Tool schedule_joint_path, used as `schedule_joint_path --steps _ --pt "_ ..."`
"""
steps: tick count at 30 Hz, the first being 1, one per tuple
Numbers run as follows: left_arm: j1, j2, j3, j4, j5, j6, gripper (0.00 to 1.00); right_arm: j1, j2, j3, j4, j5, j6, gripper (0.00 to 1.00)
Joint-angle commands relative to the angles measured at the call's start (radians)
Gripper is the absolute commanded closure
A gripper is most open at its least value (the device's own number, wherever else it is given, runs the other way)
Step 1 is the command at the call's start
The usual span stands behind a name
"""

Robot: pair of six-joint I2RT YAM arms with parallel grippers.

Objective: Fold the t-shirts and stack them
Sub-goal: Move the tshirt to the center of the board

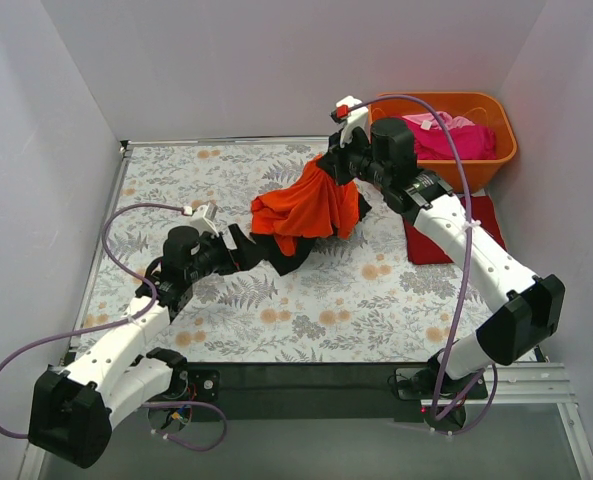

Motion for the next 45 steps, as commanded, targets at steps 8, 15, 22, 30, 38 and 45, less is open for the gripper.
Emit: schedule_joint_path --steps 8,15,22,30,38,45 --pt "-0.047 -0.002 -0.039 0.102 -0.093 -0.157 0.16 0.004 -0.110 0.111 0.113 -0.080 0.075 0.99" --pt "-0.177 0.062 -0.053 0.200 -0.110 -0.147 0.17 0.006 -0.129 0.119 0.150 -0.063 0.147 0.98" --pt "-0.397 0.050 -0.048 0.263 -0.303 -0.098 0.19 0.012 -0.153 0.079 0.179 -0.028 0.205 0.98" --pt "-0.593 0.200 0.044 0.352 -0.628 -0.023 0.30 0.023 -0.153 0.073 0.184 -0.002 0.237 0.98" --pt "-0.656 0.352 0.121 0.521 -0.771 0.088 0.39 0.030 -0.156 0.057 0.184 0.006 0.249 0.99" --pt "-0.679 0.478 0.179 0.578 -0.823 0.105 0.53 0.035 -0.161 0.048 0.191 0.009 0.262 0.99"
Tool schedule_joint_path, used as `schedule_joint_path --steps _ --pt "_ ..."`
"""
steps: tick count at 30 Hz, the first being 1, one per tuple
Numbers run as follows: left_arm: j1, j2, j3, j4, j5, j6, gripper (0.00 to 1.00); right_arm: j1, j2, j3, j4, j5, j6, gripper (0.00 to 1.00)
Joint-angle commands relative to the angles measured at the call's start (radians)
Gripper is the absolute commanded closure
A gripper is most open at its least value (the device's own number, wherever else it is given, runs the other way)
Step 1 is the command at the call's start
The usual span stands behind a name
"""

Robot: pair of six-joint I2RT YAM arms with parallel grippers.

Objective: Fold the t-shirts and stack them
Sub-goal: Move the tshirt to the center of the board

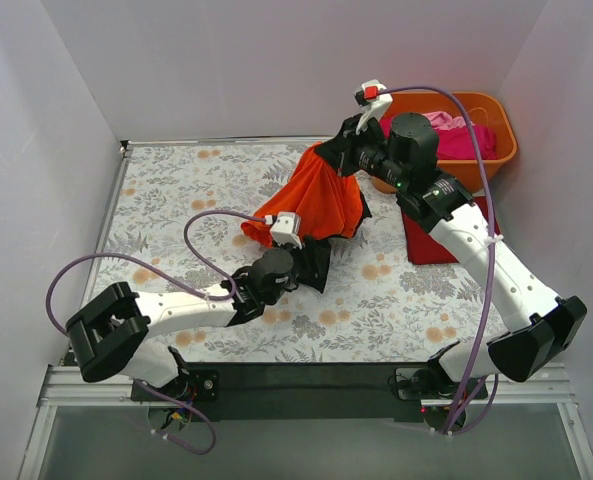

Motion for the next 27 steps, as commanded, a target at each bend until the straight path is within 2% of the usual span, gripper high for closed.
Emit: schedule_joint_path --steps 1,2,3,4,9,10,12,16,22,24,27 --pt "-0.012 0.029 0.047 0.038 -0.076 0.029 0.65 0.008 -0.060 0.011 0.152 0.008 0.020 0.99" --pt "-0.014 0.035 0.049 0.027 -0.076 0.023 0.71 0.006 -0.059 0.013 0.152 0.017 0.009 0.99" --pt "-0.016 0.032 0.039 0.000 -0.078 0.009 0.83 0.008 -0.060 0.017 0.150 0.023 0.002 0.99" --pt "-0.016 0.026 0.030 -0.014 -0.079 0.001 1.00 0.008 -0.059 0.022 0.150 0.046 -0.011 0.99" --pt "-0.017 -0.089 -0.036 -0.218 -0.140 -0.115 1.00 0.002 -0.039 0.084 0.142 0.161 -0.150 0.99" --pt "-0.016 -0.115 -0.060 -0.255 -0.159 -0.158 1.00 -0.003 -0.028 0.095 0.142 0.239 -0.173 0.99" --pt "-0.016 -0.199 -0.085 -0.366 -0.218 -0.200 1.00 -0.015 -0.014 0.118 0.142 0.296 -0.225 0.99" --pt "0.016 -0.339 -0.135 -0.531 -0.282 -0.279 1.00 -0.111 0.030 0.170 0.144 0.382 -0.310 0.99" --pt "0.122 -0.503 -0.154 -0.589 -0.274 -0.240 1.00 -0.275 0.020 0.125 0.138 0.300 -0.266 0.94" --pt "0.151 -0.519 -0.139 -0.597 -0.266 -0.206 1.00 -0.286 0.000 0.056 0.139 0.261 -0.252 0.99" --pt "0.187 -0.538 -0.119 -0.640 -0.260 -0.184 1.00 -0.299 -0.030 -0.009 0.139 0.283 -0.275 0.99"
